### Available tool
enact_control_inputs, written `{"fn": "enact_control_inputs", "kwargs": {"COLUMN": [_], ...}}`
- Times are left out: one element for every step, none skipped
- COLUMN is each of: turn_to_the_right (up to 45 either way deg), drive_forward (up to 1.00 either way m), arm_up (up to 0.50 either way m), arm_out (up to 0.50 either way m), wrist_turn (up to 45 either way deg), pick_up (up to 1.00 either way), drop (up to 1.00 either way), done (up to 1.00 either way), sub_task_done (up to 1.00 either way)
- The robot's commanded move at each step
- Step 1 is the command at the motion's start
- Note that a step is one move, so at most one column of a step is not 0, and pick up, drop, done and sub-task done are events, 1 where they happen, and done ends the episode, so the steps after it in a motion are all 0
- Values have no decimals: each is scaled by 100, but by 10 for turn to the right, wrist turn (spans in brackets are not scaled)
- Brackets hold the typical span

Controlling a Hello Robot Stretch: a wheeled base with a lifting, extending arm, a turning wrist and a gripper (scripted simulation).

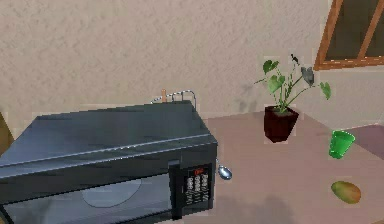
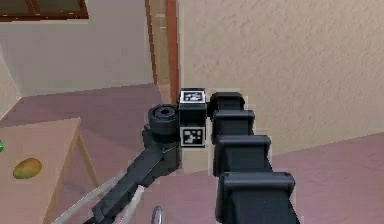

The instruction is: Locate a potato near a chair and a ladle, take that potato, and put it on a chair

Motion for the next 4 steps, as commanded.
{"fn": "enact_control_inputs", "kwargs": {"turn_to_the_right": [0,0,0,0], "drive_forward": [0,0,0,0], "arm_up": [0,-38,-50,0], "arm_out": [0,0,0,0], "wrist_turn": [390,0,0,0], "pick_up": [0,0,0,0], "drop": [0,0,0,100], "done": [0,0,0,0], "sub_task_done": [0,0,0,0]}}
